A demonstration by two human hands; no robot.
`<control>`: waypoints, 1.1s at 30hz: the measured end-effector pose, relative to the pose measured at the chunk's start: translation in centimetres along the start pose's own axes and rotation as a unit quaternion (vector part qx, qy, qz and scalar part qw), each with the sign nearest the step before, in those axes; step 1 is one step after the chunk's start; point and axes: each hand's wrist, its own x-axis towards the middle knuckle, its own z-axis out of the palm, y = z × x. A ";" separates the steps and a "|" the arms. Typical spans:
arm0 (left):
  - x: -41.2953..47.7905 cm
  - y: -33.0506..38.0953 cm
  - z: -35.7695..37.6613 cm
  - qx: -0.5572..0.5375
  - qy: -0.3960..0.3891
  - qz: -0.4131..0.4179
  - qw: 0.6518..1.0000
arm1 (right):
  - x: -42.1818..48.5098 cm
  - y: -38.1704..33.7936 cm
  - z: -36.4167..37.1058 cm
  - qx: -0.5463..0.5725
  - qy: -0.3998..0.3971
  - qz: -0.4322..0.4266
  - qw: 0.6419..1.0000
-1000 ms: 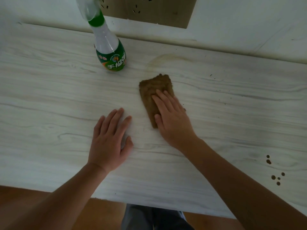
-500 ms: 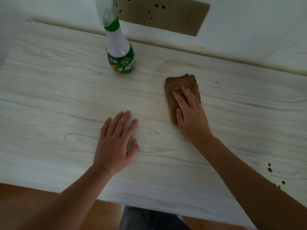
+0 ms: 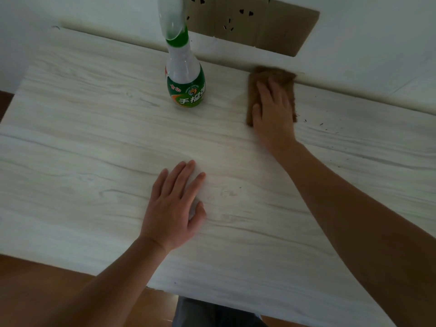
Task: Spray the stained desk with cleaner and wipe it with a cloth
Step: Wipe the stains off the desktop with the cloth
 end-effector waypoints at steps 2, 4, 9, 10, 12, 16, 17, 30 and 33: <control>0.0 0.0 -0.1 0.004 -0.002 0.000 1.000 | -1.8 -0.6 0.6 -0.007 -0.022 -0.094 0.995; 0.0 0.1 -0.1 0.007 -0.005 0.000 1.000 | -4.6 -0.7 0.8 -0.004 -0.053 -0.175 0.983; 0.0 0.1 -0.1 0.013 -0.009 0.000 1.000 | -8.1 1.4 -0.5 -0.028 -0.109 -0.226 0.968; 0.0 0.1 -0.1 0.012 -0.007 -0.001 1.000 | -7.3 1.8 -0.7 -0.033 -0.106 -0.212 0.971; 0.1 0.1 -0.1 0.010 -0.003 -0.001 1.000 | -4.8 2.3 -0.9 -0.036 -0.092 -0.158 0.982; 0.1 0.1 -0.1 0.007 -0.001 -0.003 1.000 | 1.0 0.8 -0.5 -0.026 -0.056 -0.050 0.997; 0.0 0.1 -0.1 0.007 0.000 -0.003 1.000 | 1.8 -0.1 -0.2 -0.023 -0.050 -0.039 0.998; 0.1 0.1 -0.1 0.011 -0.015 -0.006 1.000 | -12.0 0.2 -0.4 0.008 -0.122 -0.168 0.978; 0.0 0.1 -0.1 0.008 -0.012 -0.007 1.000 | -9.7 0.9 -0.5 -0.010 -0.108 -0.155 0.982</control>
